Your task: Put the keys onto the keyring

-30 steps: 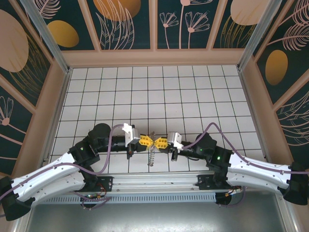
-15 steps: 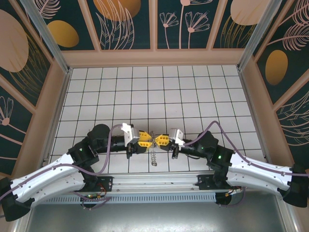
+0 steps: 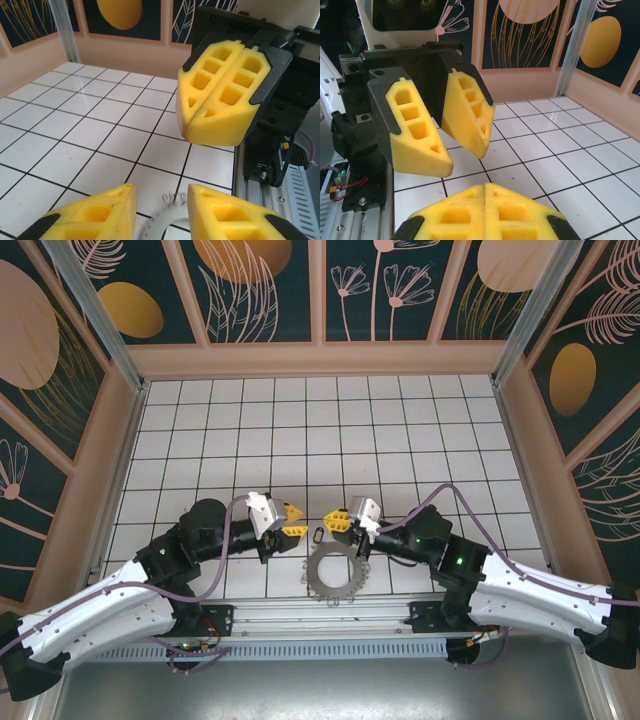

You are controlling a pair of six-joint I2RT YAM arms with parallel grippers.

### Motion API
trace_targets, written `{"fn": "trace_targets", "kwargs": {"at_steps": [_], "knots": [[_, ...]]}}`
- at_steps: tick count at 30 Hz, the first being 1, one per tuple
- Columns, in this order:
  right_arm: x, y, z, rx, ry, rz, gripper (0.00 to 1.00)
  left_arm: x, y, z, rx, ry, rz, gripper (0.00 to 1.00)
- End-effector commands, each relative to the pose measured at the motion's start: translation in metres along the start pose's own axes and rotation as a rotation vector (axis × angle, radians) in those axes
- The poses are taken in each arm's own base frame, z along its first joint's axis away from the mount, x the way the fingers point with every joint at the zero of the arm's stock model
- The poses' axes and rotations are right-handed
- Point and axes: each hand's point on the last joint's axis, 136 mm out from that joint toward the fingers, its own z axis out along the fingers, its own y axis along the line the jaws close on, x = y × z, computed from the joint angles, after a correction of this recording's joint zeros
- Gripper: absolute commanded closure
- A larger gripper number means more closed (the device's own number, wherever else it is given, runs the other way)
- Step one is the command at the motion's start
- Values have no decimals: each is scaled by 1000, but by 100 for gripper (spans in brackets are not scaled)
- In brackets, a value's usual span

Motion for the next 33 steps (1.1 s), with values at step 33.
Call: {"fn": "trace_targets", "kwargs": {"at_steps": [33], "knots": [[174, -46, 45, 140, 663, 680, 69, 67, 48, 6, -282, 44, -265, 68]]}}
